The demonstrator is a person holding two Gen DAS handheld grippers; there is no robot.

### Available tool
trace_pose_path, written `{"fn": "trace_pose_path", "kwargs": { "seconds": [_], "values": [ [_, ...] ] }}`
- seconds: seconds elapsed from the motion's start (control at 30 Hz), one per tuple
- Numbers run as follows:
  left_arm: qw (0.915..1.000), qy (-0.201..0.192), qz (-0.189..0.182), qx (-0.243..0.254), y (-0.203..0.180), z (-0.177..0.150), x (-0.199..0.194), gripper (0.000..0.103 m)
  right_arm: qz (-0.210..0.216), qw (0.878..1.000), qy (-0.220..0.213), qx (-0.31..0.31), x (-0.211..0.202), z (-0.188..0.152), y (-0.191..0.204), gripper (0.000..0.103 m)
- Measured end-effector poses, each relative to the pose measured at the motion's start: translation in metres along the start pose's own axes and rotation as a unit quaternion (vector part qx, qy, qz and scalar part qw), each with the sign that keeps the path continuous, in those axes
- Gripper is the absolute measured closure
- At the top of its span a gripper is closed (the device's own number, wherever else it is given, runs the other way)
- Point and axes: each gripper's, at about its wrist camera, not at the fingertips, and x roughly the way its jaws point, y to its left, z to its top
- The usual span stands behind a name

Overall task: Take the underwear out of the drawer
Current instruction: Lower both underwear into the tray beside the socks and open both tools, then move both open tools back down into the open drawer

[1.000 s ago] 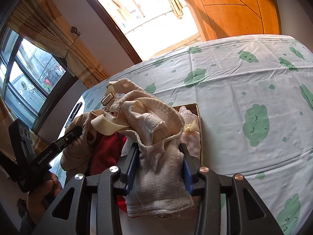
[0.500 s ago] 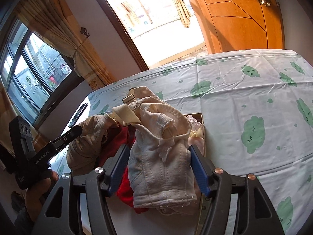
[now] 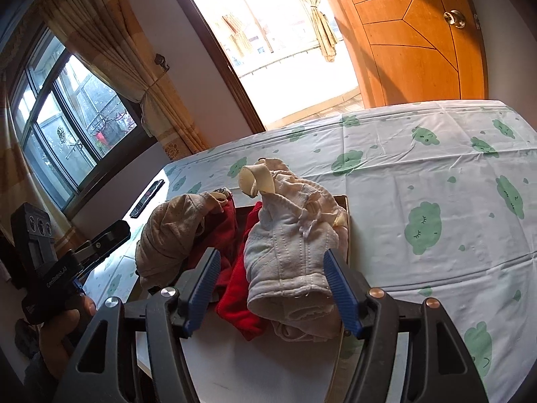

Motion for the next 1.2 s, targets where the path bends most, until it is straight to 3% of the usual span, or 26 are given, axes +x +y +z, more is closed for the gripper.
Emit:
{"fn": "trace_pose_path", "kwargs": {
  "seconds": [0.3,0.67,0.83,1.2],
  "values": [
    [0.9992,-0.001,-0.032,0.022,-0.013,-0.021,-0.027,0.030,0.008,1.000,0.000,-0.013,-0.014,-0.015,0.003,0.037],
    [0.9969,-0.004,-0.054,0.058,-0.019,-0.064,-0.071,0.027,0.042,0.997,-0.003,-0.061,-0.072,-0.062,0.020,0.036],
    [0.9952,-0.015,-0.044,0.087,-0.018,-0.091,-0.094,0.027,0.053,0.995,-0.001,-0.085,-0.099,-0.099,0.024,0.030],
    [0.9923,-0.008,-0.012,0.123,-0.014,-0.143,-0.118,0.022,0.053,0.992,0.018,-0.114,-0.130,-0.177,0.017,0.030]
  ]
}}
